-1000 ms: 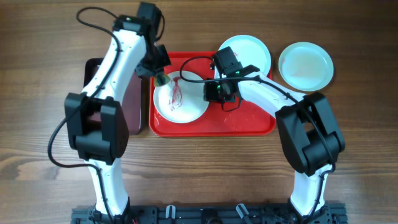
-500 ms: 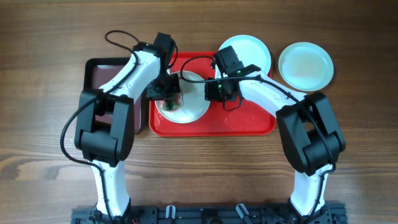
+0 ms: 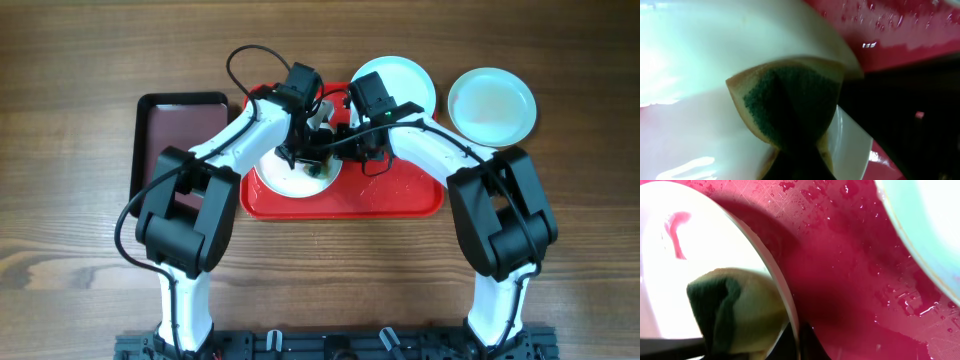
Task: Clean dirty plates on tray and stack at the side
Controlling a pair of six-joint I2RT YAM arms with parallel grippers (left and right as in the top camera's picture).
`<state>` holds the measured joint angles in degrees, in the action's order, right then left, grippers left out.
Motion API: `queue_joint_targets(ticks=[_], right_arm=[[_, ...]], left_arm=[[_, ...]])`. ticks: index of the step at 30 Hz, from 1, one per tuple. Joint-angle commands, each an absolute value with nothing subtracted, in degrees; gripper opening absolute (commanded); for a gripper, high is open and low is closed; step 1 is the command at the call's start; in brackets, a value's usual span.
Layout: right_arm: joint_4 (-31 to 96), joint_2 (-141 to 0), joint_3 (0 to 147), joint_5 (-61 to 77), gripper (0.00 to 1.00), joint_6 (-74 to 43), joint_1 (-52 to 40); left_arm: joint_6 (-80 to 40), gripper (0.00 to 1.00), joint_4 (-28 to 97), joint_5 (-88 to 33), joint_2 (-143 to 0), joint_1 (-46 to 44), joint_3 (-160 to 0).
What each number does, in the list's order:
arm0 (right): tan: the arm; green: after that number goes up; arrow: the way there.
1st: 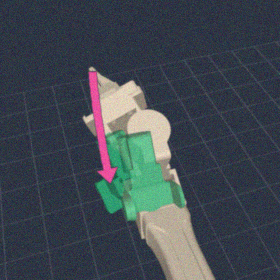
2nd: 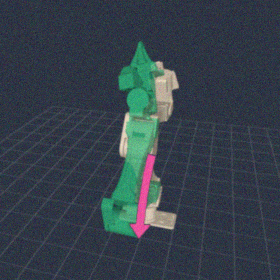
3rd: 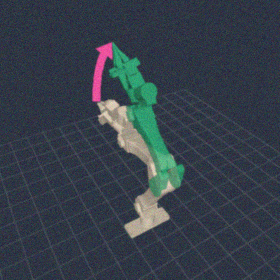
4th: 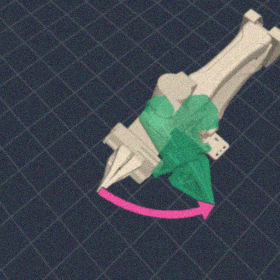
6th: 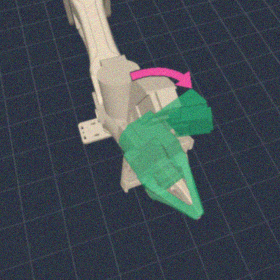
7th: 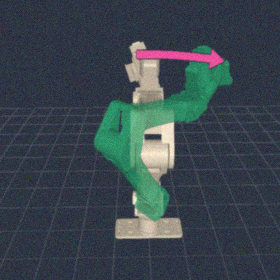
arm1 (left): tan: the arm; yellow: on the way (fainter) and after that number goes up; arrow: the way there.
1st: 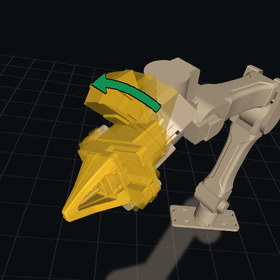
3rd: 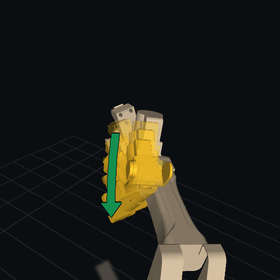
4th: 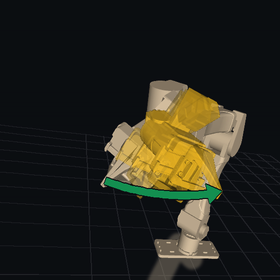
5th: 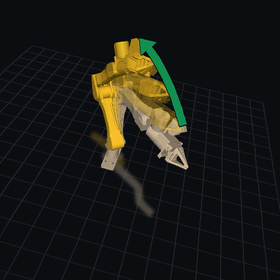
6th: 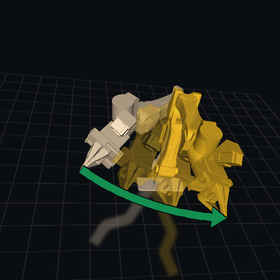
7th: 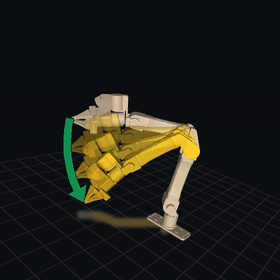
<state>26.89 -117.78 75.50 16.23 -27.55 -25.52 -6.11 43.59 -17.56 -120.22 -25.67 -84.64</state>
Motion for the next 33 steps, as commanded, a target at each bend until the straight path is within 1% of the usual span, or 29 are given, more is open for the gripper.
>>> queue_joint_targets(ticks=[1,3,7,11,13,19,28,33], right_arm=[[26.72,-119.17,75.42,16.95,0.04,-27.11,-26.39],[26.76,-119.17,75.42,16.95,0.04,-27.11,-26.39],[26.81,-119.17,75.42,16.97,0.04,-27.11,-26.39],[26.76,-119.17,75.42,16.95,0.04,-27.16,-26.39],[26.76,-119.17,75.42,16.95,0.04,-27.16,-26.39],[26.83,-119.17,75.42,16.95,0.04,-27.16,-26.39],[26.89,-119.17,75.42,16.95,0.04,-27.2,-26.37],[26.83,-119.17,75.42,16.93,0.04,-27.42,-26.37]], left_arm=[[-11.42,0.04,39.51,-19.59,-121.82,-24.69,-84.2],[-15.77,0.04,37.91,-16.49,-121.82,-23.57,-84.2],[-25.67,0.04,36.16,-6.17,-121.82,-20.62,-84.2],[-36.75,0.04,39.88,1.96,-121.82,-18.48,-84.2],[-41.32,0.04,43.03,3.07,-121.82,-17.74,-84.2],[-42.54,0.04,51.37,2.87,-121.82,-17.63,-84.2],[-21.54,0.04,64.18,2.02,-121.82,-17.78,-84.23],[-7.81,0.04,63.64,-8.99,-121.82,-19.05,-84.2]])
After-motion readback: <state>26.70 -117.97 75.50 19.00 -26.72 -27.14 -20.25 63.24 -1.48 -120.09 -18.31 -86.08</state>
